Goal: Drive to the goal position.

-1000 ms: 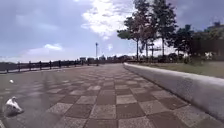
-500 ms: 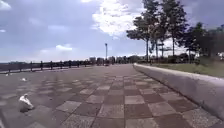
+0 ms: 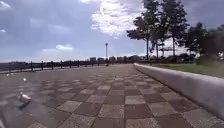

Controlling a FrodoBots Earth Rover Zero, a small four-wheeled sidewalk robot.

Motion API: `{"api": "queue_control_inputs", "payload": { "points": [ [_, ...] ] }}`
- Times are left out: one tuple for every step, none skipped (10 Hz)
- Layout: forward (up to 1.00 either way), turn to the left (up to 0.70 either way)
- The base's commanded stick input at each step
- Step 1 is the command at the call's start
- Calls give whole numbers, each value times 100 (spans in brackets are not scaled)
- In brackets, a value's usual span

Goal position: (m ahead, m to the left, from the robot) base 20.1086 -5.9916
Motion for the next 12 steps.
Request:
{"api": "queue_control_inputs", "payload": {
  "points": [
    [45,0],
    [45,0],
    [45,0],
    [45,0],
    [45,0],
    [45,0],
    [45,0],
    [45,0],
    [45,0],
    [45,0],
    [45,0],
    [45,0]
  ]
}}
